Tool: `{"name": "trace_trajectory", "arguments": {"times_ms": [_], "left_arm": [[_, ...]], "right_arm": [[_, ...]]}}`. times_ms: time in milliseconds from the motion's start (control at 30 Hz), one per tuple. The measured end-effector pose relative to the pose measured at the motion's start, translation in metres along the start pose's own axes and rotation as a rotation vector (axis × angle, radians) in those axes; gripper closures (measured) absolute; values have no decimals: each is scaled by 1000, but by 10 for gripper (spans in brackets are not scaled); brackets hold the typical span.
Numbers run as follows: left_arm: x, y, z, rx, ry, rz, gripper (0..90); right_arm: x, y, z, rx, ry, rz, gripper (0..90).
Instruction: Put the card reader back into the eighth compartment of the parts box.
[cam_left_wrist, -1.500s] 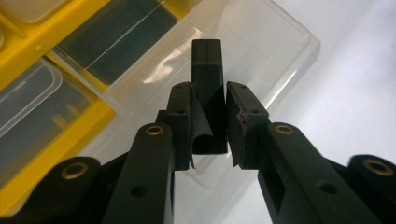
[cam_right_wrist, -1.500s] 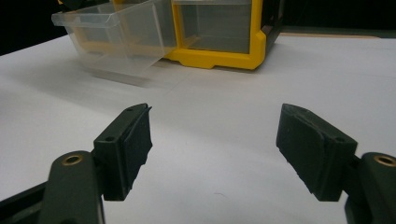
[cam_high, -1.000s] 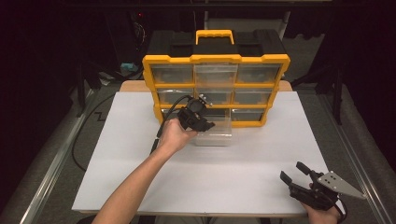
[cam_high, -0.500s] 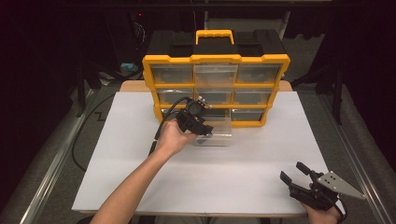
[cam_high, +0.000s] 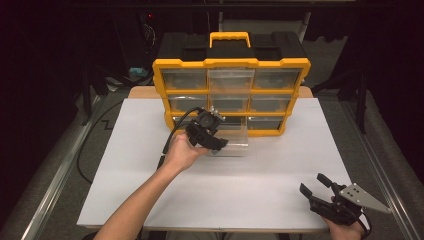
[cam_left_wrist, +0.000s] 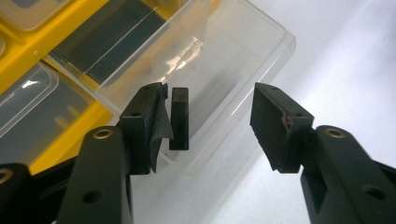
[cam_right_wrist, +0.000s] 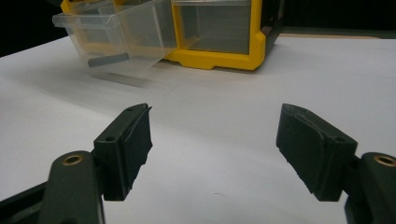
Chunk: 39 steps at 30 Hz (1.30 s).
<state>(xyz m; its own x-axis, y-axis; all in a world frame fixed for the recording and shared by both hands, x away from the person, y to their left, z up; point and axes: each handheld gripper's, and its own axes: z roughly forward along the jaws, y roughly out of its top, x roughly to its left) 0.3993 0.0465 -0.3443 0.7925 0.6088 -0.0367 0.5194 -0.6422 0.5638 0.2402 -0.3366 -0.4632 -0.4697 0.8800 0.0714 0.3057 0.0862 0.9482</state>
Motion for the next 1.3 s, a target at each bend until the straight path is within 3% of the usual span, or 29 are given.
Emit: {"name": "trace_trajectory", "arguments": {"times_ms": [833, 1300], "left_arm": [[-13, -21, -5, -12, -17, 17, 432], [-18, -33, -6, -2, -5, 33, 429]], "right_arm": [[1, 0, 0, 5, -9, -5, 269], [-1, 0, -3, -6, -11, -4, 269]]}}
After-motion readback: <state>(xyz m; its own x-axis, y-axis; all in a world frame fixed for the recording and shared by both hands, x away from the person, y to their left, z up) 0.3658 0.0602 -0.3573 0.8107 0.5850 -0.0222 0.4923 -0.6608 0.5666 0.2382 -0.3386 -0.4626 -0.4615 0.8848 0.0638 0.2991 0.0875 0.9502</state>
